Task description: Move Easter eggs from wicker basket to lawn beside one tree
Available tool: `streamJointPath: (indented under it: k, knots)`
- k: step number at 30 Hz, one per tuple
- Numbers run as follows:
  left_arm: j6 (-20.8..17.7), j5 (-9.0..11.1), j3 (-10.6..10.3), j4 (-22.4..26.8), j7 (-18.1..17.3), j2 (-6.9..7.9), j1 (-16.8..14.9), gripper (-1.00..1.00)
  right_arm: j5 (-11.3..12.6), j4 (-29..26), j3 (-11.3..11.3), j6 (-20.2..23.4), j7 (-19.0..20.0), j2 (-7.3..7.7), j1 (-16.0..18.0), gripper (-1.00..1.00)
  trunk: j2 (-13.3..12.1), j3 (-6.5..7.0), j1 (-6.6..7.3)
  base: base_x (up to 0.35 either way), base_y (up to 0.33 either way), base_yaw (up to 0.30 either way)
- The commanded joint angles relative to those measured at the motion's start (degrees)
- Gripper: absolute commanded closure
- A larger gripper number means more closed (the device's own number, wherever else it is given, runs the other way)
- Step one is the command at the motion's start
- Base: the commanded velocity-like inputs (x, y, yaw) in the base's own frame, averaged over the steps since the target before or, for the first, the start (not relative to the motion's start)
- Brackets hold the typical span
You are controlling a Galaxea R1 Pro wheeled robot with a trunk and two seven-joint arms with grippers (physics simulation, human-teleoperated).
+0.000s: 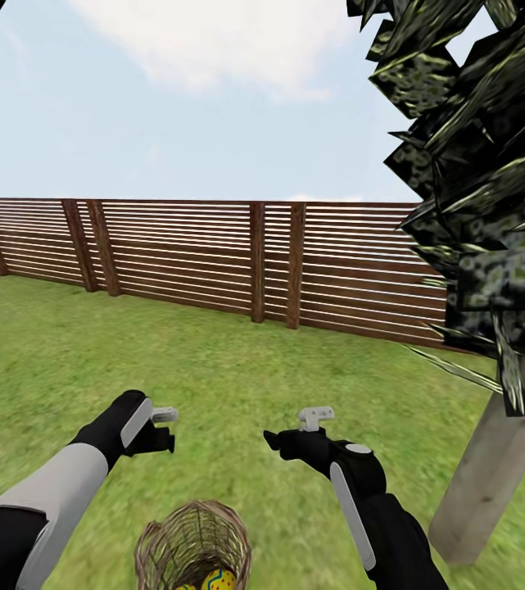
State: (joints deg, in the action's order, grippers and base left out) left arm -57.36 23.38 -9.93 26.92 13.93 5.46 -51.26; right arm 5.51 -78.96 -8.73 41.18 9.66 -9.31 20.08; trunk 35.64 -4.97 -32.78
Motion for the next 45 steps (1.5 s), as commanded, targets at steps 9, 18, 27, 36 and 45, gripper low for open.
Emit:
streamJointPath:
  k: [9,18,27,36,45]
  knots:
    - [-0.12,0.57,-0.45,-0.11,-0.89,0.07,-0.07,-1.00,0.55,-0.05,0.03,0.31,-0.16,-0.02,0.05,-1.00,3.72,-1.73,-2.01,0.000,0.000,0.000]
    - [-0.06,0.43,-0.52,-0.17,-1.82,0.07,-0.07,-1.00,0.56,-0.05,0.03,0.31,-0.16,-0.04,0.05,-1.00,7.33,-3.35,-3.98,0.000,0.000,0.000]
    - [0.04,0.31,-0.54,-0.12,-1.88,0.07,-0.04,-1.00,0.56,-0.05,0.03,0.31,-0.16,-0.06,0.05,-1.00,10.94,-4.96,-5.96,0.000,0.000,0.000]
    - [0.06,0.32,-0.73,-0.11,-1.89,0.07,-0.03,-1.00,0.64,-0.05,0.03,0.36,-0.16,-0.05,0.05,-1.00,14.55,-6.58,-7.94,0.000,0.000,0.000]
    - [0.06,0.35,-0.95,-0.11,-1.87,0.07,0.01,-1.00,0.64,-0.05,0.03,0.39,-0.16,-0.08,0.05,-1.00,18.16,-8.20,-9.91,0.000,0.000,0.000]
